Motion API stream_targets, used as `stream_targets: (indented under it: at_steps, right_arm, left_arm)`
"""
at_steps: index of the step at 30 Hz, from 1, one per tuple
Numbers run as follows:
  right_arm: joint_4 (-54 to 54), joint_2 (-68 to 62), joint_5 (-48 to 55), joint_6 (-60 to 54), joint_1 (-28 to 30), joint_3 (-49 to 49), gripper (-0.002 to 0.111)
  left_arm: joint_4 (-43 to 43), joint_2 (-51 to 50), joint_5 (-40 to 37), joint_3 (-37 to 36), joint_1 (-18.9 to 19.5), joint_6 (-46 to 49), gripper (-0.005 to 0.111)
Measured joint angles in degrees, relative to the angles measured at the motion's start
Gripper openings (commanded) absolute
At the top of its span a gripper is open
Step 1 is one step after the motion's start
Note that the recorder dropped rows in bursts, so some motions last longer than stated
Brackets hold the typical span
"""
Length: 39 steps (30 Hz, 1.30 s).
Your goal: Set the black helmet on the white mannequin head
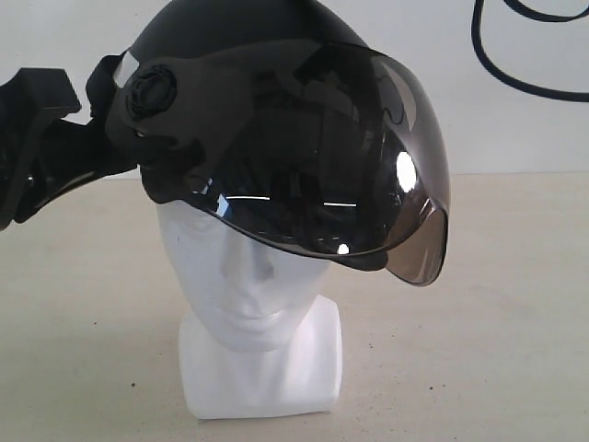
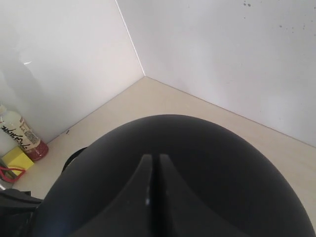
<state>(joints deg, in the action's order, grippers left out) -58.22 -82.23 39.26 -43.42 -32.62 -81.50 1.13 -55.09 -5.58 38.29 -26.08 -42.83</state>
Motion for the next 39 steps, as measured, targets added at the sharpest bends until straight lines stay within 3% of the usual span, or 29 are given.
stream_targets:
  at_steps: [10, 31, 39]
  right_arm:
    - [11.0, 1.6, 0.3, 5.3, 0.0, 0.0, 0.000]
    - [11.6, 1.8, 1.4, 6.0, 0.0, 0.0, 0.000]
    - [12.2, 2.0, 2.5, 6.1, 0.0, -0.1, 0.000]
  left_arm:
    - [0.0, -3.3, -2.1, 0.5, 0.0, 1.2, 0.005]
    - [0.0, -3.8, 0.2, -5.7, 0.0, 2.4, 0.005]
    - [1.6, -3.8, 0.2, -5.7, 2.8, 2.5, 0.005]
